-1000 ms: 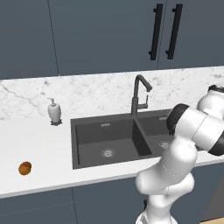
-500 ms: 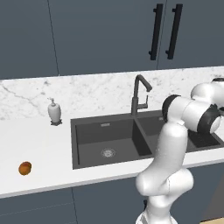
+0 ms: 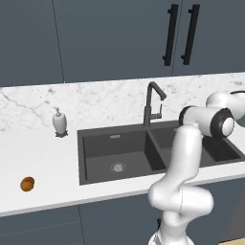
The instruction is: Pick the cucumber from the sink and place it in the bowl. Then pick the bowl and place it in the microwave. Then close the microwave door and press the start button.
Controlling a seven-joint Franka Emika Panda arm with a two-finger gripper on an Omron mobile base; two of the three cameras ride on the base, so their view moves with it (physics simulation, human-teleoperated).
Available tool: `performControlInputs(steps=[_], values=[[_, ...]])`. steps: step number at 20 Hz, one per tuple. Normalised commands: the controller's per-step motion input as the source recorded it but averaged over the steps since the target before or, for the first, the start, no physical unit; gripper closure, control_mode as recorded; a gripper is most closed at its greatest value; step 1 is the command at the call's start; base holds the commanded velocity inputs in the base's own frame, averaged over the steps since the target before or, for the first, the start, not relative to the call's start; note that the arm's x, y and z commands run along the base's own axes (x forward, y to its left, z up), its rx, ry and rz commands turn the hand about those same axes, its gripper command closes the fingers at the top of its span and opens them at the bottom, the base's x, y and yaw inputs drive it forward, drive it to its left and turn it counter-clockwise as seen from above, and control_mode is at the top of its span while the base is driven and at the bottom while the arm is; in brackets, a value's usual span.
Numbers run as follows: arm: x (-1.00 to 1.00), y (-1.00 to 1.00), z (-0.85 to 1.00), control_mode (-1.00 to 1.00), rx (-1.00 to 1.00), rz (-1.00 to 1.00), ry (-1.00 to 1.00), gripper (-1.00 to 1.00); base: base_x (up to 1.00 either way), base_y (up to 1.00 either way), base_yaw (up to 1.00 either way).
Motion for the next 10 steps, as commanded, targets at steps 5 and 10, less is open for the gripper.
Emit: performControlInputs(steps=[5,10], values=[[0.21,-0.36,-0.04,-1.0,0.17,0.0,0.01,1.0,0.0,0.0,0.0],[0.21,-0.16,-0.58,-1.0,0.07,0.0,0.06,-1.0,0.0,0.0,0.0]])
